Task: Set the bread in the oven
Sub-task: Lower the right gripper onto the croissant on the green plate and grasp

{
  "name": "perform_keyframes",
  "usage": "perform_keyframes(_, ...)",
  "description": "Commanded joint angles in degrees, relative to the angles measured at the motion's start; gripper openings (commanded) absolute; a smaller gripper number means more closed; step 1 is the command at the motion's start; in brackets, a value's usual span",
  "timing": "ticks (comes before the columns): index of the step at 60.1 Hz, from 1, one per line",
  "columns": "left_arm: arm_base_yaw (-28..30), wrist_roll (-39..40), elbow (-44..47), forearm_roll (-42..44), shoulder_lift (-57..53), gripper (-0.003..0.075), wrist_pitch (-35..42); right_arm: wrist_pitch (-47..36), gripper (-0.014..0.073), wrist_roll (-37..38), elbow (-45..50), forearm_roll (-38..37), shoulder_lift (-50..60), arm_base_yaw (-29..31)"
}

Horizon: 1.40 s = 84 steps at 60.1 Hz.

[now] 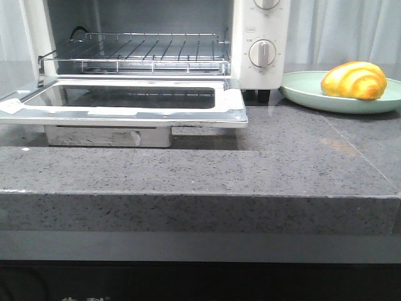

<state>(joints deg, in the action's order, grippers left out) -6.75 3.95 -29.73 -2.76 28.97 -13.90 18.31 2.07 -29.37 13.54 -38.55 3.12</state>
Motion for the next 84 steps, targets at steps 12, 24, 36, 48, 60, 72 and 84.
perform_keyframes(12, 0.0, 0.4, -1.5, -0.5, 0.1, -0.0020, 4.9, -4.9, 0.0506, 0.1, -16.1, 8.1, -21.3, 0.3)
perform_keyframes(24, 0.0, 0.4, -1.5, -0.5, 0.1, -0.0020, 4.9, 0.0, 0.0506, 0.1, -29.8, 11.9, -36.0, 0.3)
perform_keyframes(36, 0.0, 0.4, -1.5, -0.5, 0.1, -0.0020, 4.9, 8.4, 0.0506, 0.1, -41.5, 14.3, -46.5, 0.3)
perform_keyframes(48, 0.0, 0.4, -1.5, -0.5, 0.1, -0.0020, 4.9, 9.7, 0.0506, 0.1, -45.3, 14.3, -51.7, 0.3)
perform_keyframes(60, 0.0, 0.4, -1.5, -0.5, 0.1, -0.0020, 4.9, 10.1, 0.0506, 0.1, -45.7, 13.0, -53.4, 0.3)
perform_keyframes(72, 0.0, 0.4, -1.5, -0.5, 0.1, -0.0020, 4.9, 10.9, 0.0506, 0.1, -45.7, 11.6, -54.4, 0.3)
perform_keyframes(84, 0.0, 0.4, -1.5, -0.5, 0.1, -0.0020, 4.9, 12.5, 0.0465, 0.0, -45.7, 11.6, -55.4, 0.3)
